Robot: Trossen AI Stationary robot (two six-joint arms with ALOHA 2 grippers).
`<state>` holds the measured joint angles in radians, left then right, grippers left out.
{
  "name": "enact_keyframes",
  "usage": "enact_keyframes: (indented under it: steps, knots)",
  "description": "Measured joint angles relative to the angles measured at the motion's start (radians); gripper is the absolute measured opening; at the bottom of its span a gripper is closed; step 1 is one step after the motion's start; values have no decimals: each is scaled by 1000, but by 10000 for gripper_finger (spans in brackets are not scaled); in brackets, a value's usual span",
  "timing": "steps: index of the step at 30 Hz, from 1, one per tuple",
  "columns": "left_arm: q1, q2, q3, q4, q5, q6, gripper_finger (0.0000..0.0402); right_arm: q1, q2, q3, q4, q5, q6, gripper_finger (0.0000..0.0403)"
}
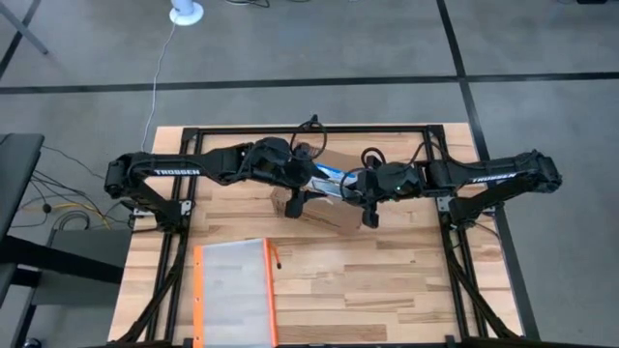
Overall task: Unpack boxes
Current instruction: Open the cardboard box with the silver cutter
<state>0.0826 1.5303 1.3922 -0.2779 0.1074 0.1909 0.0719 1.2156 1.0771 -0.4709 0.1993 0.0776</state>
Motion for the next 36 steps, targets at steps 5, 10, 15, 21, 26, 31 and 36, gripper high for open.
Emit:
enact_keyframes:
  steps: [5, 10, 15, 21, 26, 31, 36]
  knots:
    - [2, 23, 0, -25, 0, 0, 217, 0, 0, 0, 4, -3, -1, 99]
    - [2, 29, -1, -5, -18, -12, 217, 0, -1, 0, 20, -16, -7, 99]
    - [2, 28, -1, 27, -26, -17, 217, 0, -1, 0, 24, -16, -7, 99]
    - [0, 28, -1, 27, -26, -17, 217, 0, -1, 0, 54, -16, -9, 99]
    - [0, 28, -1, 29, -26, -18, 216, 0, -1, 0, 61, -16, -11, 99]
    - [-1, 28, -1, 33, -25, -28, 180, 0, -1, 0, 65, -16, -10, 99]
    - [-2, 28, -1, 37, -7, -33, 127, 0, -1, 0, 67, -18, -19, 99]
